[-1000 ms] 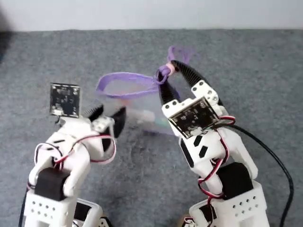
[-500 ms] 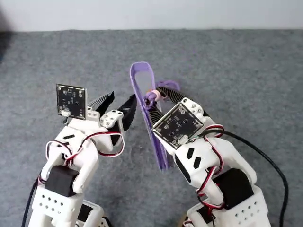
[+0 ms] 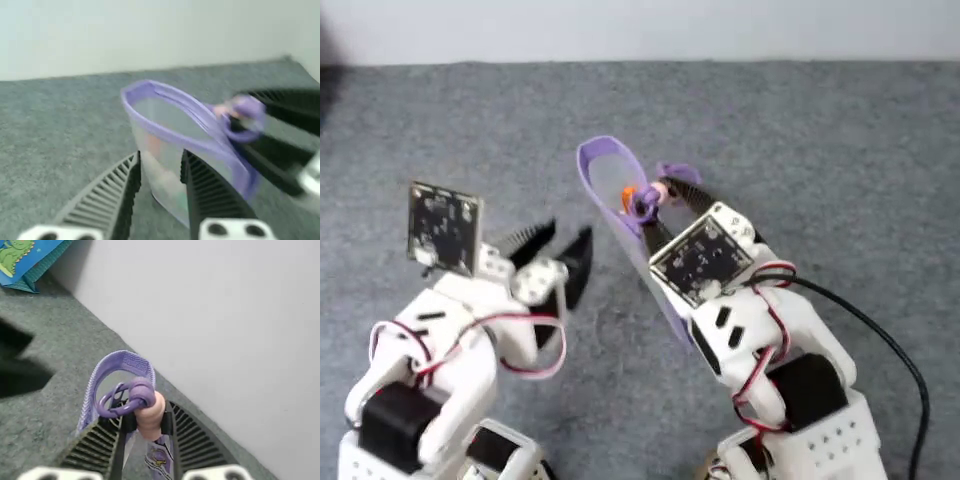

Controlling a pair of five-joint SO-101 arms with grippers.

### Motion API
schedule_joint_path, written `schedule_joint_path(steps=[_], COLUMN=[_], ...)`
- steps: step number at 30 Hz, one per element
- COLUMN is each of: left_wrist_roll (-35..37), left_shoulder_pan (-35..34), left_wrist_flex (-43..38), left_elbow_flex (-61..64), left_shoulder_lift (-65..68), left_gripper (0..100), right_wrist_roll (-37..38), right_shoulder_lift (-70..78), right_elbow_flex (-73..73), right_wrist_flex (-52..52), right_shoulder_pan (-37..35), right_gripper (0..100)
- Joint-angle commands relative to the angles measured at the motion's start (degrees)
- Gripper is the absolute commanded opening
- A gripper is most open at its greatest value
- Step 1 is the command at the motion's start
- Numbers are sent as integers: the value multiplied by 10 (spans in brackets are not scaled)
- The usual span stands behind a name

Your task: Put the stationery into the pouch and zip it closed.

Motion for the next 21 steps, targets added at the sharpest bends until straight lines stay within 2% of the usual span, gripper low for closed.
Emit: schedule_joint_path(steps=[1,4,8,21], left_wrist_roll=[-4,-4,-1,87], left_shoulder_pan=[55,78,85,87], left_wrist_flex=[68,96,73,-120], left_elbow_flex=[-55,-53,-10,125], left_shoulder_lift=[-6,-2,-1,-1], left_gripper=[137,204,288,293], right_wrist_roll=[-11,-27,-40,-102], right_shoulder_lift=[30,35,38,39], right_elbow_flex=[-1,-1,-1,-1], right_wrist_flex=[-28,-27,-29,-29], right_shoulder_pan=[10,7,7,7], right_gripper=[8,8,8,8])
